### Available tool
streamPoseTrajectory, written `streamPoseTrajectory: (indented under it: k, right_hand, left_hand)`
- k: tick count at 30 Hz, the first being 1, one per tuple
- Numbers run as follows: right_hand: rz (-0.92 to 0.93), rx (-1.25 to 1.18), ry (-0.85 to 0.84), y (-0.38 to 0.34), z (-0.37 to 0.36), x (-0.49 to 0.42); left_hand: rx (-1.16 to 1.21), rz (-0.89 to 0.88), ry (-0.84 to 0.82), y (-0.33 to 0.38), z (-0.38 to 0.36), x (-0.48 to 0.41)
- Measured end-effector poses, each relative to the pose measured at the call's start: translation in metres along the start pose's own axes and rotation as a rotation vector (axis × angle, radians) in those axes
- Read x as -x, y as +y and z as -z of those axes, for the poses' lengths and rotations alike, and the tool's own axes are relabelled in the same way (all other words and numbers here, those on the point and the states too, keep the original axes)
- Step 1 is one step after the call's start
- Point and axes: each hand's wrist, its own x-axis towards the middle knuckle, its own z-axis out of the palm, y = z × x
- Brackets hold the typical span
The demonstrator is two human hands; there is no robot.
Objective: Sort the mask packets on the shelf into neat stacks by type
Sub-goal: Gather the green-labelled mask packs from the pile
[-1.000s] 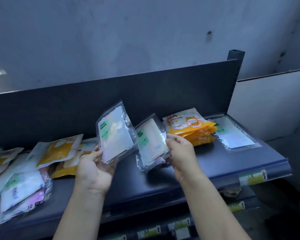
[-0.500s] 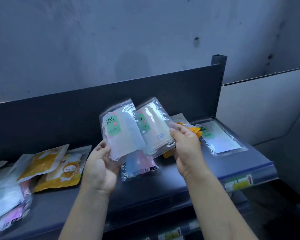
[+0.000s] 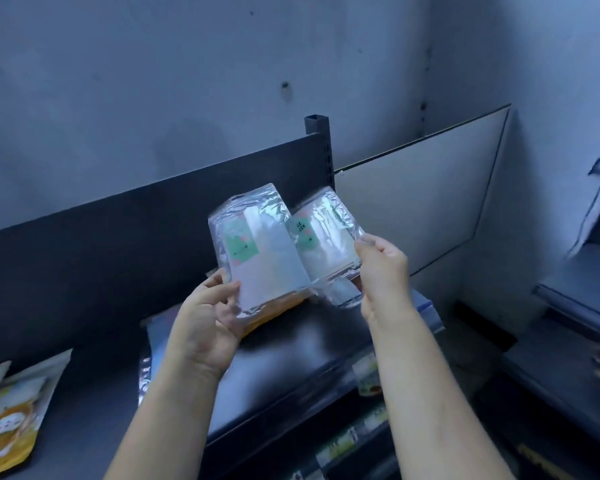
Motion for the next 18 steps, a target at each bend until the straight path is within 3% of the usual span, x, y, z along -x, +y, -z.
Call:
streamPoseTrajectory:
  k: [7,14,18]
  right_hand:
    - [0.024,0.165,0.112,0.015,0.039,-0.026]
    - [0.003,0.346,0.063,0.023,0.038,-0.047]
    - [0.060,0.566,0.044,0.022,0.034,-0.055]
  left_hand:
    - [0.051,-0.052,0.099,-0.023,-0.014,-0.011]
    - [-0.029,-0.125,0.143,-0.035,-0.031,-0.004]
    - [-0.082,-0.144,0.159,-0.048,-0.029,-0.002]
